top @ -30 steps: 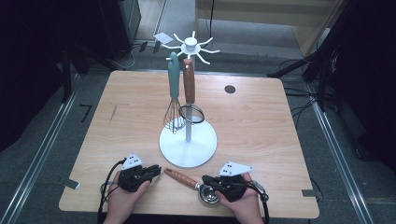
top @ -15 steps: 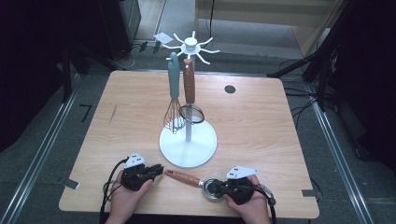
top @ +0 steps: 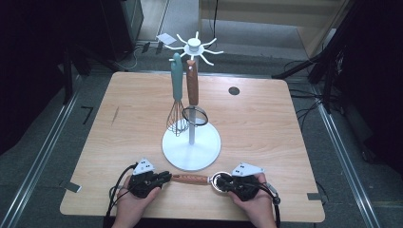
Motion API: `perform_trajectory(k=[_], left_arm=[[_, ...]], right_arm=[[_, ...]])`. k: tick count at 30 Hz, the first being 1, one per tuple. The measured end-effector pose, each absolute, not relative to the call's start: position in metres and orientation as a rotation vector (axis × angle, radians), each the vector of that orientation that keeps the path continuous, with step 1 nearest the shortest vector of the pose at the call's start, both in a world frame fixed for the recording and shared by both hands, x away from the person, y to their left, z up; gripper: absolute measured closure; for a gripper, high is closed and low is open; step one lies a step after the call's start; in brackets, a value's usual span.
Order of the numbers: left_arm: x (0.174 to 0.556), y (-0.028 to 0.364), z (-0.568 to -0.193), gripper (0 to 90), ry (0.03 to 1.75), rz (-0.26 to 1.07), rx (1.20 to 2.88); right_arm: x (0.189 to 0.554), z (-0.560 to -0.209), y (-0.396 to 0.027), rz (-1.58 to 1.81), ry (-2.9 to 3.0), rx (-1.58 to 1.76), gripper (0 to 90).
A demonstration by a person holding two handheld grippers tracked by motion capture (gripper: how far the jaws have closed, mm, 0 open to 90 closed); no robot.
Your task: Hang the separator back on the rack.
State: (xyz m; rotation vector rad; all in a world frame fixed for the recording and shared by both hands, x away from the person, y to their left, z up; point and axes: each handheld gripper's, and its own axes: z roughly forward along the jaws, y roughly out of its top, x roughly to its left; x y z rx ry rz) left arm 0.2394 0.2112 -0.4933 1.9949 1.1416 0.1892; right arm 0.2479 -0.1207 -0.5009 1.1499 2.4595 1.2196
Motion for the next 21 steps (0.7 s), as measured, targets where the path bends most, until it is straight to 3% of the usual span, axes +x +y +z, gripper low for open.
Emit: perform_trajectory(k=[11, 21], left_arm=[[0.236, 0.204, -0.494, 82.8, 1.116, 0.181, 2.010], [0.234, 0.199, -0.494, 86.0, 1.113, 0.188, 2.018]], right_arm=[[0.249, -0.492, -0.123, 1.271, 2.440, 1.154, 67.1], [0.256, -0.470, -0.116, 1.320, 2.541, 0.989, 67.5]])
